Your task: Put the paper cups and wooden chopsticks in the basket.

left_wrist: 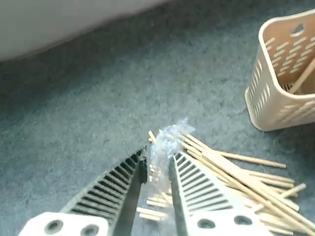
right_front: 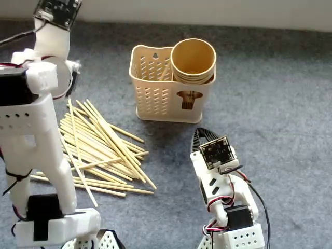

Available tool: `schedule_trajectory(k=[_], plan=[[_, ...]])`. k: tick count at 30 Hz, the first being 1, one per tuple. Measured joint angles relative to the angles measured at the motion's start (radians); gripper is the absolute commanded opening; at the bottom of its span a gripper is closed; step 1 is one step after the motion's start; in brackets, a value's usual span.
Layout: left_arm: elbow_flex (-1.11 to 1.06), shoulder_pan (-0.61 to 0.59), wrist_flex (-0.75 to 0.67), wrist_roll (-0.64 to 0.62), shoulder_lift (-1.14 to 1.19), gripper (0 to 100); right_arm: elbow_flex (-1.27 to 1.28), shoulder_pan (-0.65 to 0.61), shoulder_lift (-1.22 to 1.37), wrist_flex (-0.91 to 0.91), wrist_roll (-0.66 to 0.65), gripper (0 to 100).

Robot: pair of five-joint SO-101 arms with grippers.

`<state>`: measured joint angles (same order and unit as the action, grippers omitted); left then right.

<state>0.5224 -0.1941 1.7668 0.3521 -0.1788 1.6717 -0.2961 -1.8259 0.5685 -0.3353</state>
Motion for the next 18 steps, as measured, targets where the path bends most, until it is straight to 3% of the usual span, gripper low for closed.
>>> schedule_trajectory(k=[8,13,18], plan=[[-0.408,0.015,0.000,0.189,-0.127,9,0.000,0.000,0.000,0.000,0.000,0.7],[-0.589,0.046,0.000,0.276,-0.196,17,0.000,0.000,0.000,0.000,0.000,0.7],[-0.784,0.080,-0.043,0.301,-0.276,19,0.000,0.000,0.000,0.000,0.000,0.7]])
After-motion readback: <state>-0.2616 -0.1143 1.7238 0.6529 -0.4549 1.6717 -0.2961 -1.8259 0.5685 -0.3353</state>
